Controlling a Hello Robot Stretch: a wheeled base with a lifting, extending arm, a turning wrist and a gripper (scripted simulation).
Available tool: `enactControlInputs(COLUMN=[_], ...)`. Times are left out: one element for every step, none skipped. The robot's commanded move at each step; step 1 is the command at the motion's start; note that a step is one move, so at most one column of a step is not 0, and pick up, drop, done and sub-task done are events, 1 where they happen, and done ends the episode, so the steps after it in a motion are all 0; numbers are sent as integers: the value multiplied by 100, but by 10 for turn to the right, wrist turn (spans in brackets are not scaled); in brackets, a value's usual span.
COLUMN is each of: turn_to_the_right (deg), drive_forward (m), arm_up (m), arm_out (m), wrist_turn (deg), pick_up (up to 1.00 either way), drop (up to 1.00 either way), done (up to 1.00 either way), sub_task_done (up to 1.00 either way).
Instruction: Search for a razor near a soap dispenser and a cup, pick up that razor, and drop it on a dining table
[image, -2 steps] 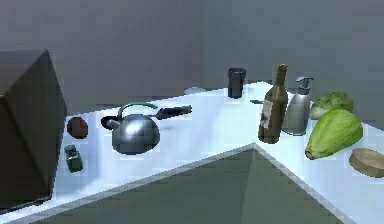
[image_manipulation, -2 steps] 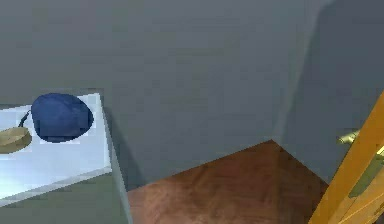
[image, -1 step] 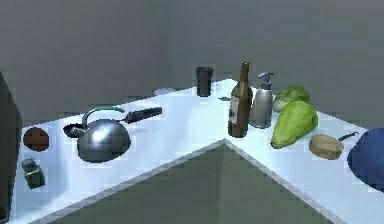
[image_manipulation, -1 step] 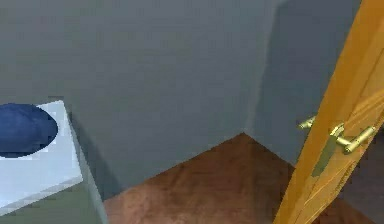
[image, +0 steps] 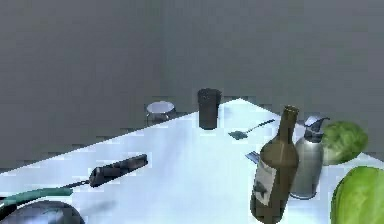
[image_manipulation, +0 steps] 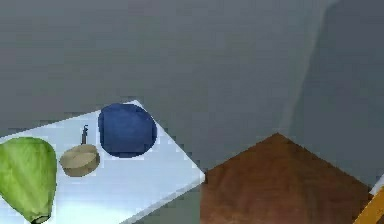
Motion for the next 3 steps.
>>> enactControlInputs(turn_to_the_right=[-450,-450,-210], drive_forward=[0,0,0], arm_up=[0,0,0], arm_out=[0,0,0], wrist_turn=[0,0,0], pick_up=[0,0,0], drop=[0,0,0], done=[0,0,0], sub_task_done=[0,0,0])
